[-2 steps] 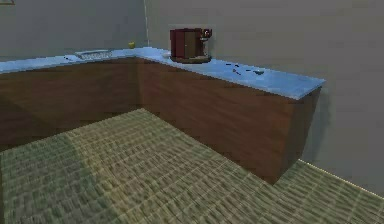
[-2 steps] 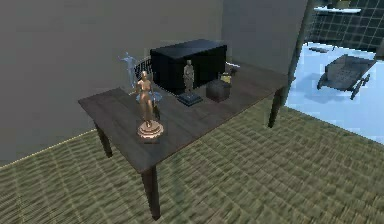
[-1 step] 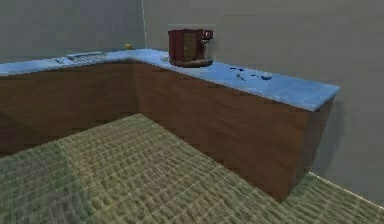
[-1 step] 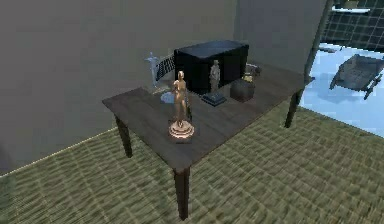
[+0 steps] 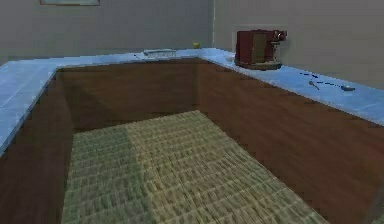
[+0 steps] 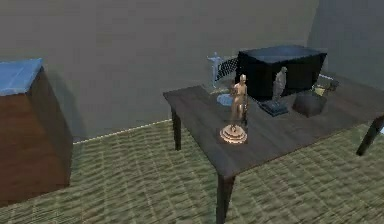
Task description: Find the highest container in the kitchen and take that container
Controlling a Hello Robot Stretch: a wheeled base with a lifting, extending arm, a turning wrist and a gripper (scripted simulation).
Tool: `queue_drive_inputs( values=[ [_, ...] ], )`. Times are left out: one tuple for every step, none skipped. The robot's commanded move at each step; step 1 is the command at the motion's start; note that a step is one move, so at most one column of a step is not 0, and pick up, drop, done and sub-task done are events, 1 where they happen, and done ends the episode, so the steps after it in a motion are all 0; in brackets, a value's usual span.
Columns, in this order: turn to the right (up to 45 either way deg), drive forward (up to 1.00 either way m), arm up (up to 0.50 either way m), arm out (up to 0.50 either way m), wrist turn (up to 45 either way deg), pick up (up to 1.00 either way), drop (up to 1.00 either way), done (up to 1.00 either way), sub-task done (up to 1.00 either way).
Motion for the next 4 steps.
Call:
queue_drive_inputs(
  values=[
    [0.0,1.00,0.00,0.00,0.0,0.00,0.00,0.00,0.00],
    [-3.0,0.00,0.00,0.00,0.0,0.00,0.00,0.00,0.00],
    [0.0,1.00,0.00,0.00,0.0,0.00,0.00,0.00,0.00],
    [-36.0,0.00,0.00,0.00,0.0,0.00,0.00,0.00,0.00]
  ],
)
